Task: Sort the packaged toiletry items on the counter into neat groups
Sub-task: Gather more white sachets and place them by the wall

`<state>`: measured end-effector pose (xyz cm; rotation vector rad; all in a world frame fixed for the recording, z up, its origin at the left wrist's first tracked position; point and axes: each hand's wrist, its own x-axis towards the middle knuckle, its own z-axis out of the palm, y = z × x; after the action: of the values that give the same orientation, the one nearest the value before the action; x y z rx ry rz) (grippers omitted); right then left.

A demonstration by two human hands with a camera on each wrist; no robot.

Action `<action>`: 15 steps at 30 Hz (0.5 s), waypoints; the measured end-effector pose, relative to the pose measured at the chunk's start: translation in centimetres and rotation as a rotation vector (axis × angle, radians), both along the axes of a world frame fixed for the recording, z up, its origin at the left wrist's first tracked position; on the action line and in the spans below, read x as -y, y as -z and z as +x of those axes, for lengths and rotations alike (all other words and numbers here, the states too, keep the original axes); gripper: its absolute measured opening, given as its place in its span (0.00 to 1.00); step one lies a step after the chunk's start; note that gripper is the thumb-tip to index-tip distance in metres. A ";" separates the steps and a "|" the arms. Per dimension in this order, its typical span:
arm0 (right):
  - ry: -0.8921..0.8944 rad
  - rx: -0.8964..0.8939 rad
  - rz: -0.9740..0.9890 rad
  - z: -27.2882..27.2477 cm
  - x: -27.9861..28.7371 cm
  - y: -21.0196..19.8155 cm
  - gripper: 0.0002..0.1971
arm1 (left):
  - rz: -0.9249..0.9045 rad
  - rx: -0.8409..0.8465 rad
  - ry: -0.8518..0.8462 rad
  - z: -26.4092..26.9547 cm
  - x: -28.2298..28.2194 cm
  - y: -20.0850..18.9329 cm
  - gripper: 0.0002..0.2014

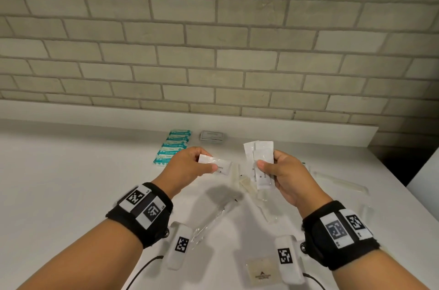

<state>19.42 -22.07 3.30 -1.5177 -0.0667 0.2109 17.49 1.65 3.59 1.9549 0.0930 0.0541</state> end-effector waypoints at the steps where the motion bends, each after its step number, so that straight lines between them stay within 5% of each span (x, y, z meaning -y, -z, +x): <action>1: 0.003 0.025 -0.035 0.0 -0.1 -0.4 0.12 | 0.006 0.005 0.002 0.0 -0.2 0.0 0.08; 6: -0.183 0.177 -0.308 -0.4 -2.8 -2.8 0.11 | 0.004 0.010 0.097 0.2 0.2 -0.7 0.04; 12: -0.230 0.147 -0.191 -1.1 -6.5 -3.7 0.16 | -0.486 0.059 0.166 0.0 1.3 -1.5 0.18; 15: -0.294 0.207 -0.273 -1.1 -7.7 -3.1 0.29 | -0.633 0.004 0.255 -0.6 2.3 -1.2 0.12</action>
<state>18.31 -14.37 6.45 -1.7959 -0.4430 0.3056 16.87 -0.61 4.81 1.3209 -0.1298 -0.1265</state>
